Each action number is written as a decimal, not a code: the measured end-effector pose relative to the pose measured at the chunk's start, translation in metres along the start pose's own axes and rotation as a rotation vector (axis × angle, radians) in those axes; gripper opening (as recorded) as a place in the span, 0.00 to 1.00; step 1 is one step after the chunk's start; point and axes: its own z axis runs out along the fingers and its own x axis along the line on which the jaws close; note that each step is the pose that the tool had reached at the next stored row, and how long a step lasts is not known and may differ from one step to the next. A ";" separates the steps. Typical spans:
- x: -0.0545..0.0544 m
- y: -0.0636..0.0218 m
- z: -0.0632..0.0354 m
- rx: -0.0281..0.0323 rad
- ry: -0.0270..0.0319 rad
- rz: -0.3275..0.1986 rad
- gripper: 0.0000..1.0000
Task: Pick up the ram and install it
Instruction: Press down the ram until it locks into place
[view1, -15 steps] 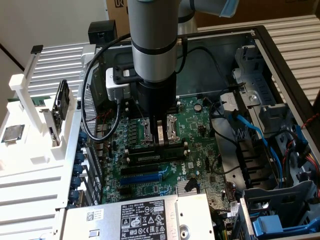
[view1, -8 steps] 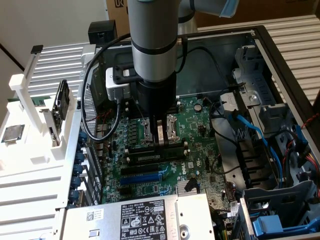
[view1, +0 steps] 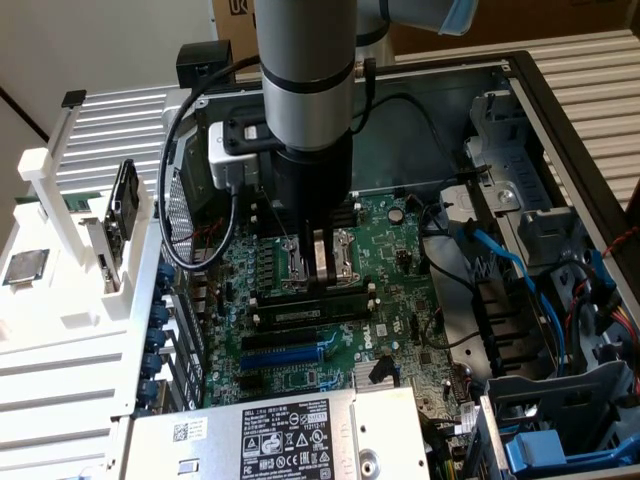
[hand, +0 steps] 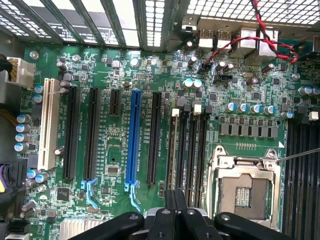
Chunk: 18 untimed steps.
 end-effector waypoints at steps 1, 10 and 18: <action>0.000 0.0000 -0.0014 0.0000 0.0000 0.000 0.11; 0.000 0.0001 -0.0037 0.0013 -0.0012 0.034 0.11; 0.000 0.0001 -0.0036 0.0065 -0.0062 0.159 0.11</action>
